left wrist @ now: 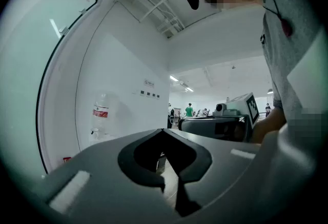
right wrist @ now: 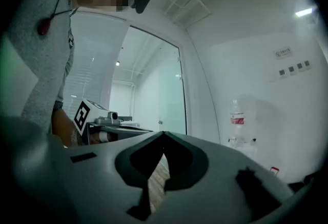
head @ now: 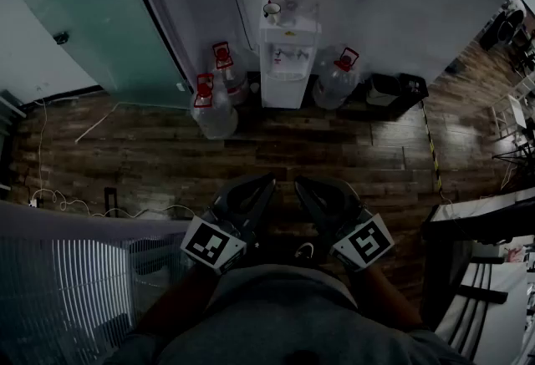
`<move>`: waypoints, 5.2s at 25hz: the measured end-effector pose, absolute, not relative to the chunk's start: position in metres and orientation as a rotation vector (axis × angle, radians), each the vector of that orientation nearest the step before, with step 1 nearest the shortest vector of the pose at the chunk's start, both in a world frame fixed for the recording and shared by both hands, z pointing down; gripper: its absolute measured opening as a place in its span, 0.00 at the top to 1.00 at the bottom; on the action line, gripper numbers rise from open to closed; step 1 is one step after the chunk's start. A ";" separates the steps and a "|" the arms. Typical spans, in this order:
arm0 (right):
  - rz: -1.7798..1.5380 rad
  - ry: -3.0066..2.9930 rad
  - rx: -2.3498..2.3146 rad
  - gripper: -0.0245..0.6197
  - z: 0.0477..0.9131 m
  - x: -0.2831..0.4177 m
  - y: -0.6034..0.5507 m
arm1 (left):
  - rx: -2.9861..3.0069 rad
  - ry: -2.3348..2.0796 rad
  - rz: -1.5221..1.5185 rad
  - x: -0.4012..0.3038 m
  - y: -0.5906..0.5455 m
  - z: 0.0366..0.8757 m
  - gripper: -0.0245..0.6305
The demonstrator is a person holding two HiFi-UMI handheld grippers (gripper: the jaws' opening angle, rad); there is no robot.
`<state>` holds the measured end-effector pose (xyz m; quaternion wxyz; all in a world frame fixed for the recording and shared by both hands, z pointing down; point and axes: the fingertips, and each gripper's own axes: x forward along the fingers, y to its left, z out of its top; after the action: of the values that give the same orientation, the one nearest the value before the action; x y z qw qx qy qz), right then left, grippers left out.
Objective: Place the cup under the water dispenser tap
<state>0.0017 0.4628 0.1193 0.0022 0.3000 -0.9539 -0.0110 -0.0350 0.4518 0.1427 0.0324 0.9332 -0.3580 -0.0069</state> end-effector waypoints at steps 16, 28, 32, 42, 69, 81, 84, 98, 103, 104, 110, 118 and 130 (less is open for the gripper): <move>0.058 -2.966 0.969 0.94 0.131 -0.015 0.470 | 2.867 -1.055 0.007 -0.042 0.459 0.148 0.95; 0.037 -2.999 0.983 0.94 0.130 -0.066 0.442 | 2.896 -0.916 -0.030 -0.085 0.439 0.146 0.95; 0.012 -2.970 1.022 0.94 0.136 -0.080 0.430 | 2.898 -0.917 -0.033 -0.101 0.424 0.150 0.95; 0.014 -3.016 1.050 0.94 0.144 -0.083 0.375 | 2.846 -0.987 -0.061 -0.115 0.367 0.162 0.95; 0.018 -3.020 0.860 0.94 0.146 0.006 0.171 | 2.821 -1.152 -0.001 -0.020 0.166 0.150 0.95; 0.058 -2.969 0.973 0.94 0.162 0.012 0.088 | 2.856 -1.070 -0.006 -0.013 0.081 0.161 0.95; 0.065 -2.948 1.021 0.94 0.164 0.006 0.061 | 2.864 -1.029 -0.007 -0.019 0.053 0.164 0.95; 0.091 -2.801 1.269 0.94 0.177 -0.037 -0.070 | 2.905 -0.807 0.020 -0.064 -0.082 0.181 0.95; 0.106 -2.749 1.381 0.94 0.192 -0.040 -0.116 | 2.899 -0.746 0.029 -0.072 -0.125 0.199 0.95; 0.106 -2.741 1.398 0.94 0.196 -0.040 -0.125 | 2.900 -0.741 0.034 -0.073 -0.134 0.204 0.95; 0.111 -2.708 1.425 0.94 0.226 -0.033 -0.164 | 2.863 -0.822 0.038 -0.076 -0.175 0.234 0.95; 0.154 -2.669 1.404 0.94 0.287 -0.020 -0.209 | 2.756 -0.961 0.011 -0.071 -0.220 0.288 0.95; 0.120 -2.655 1.390 0.77 0.369 -0.019 -0.244 | 2.753 -1.096 0.064 -0.055 -0.245 0.371 0.95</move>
<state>-0.0191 -0.2438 0.3690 0.0714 0.4623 -0.8830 0.0399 -0.0551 -0.2448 0.3706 0.0889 0.9252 -0.3682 0.0215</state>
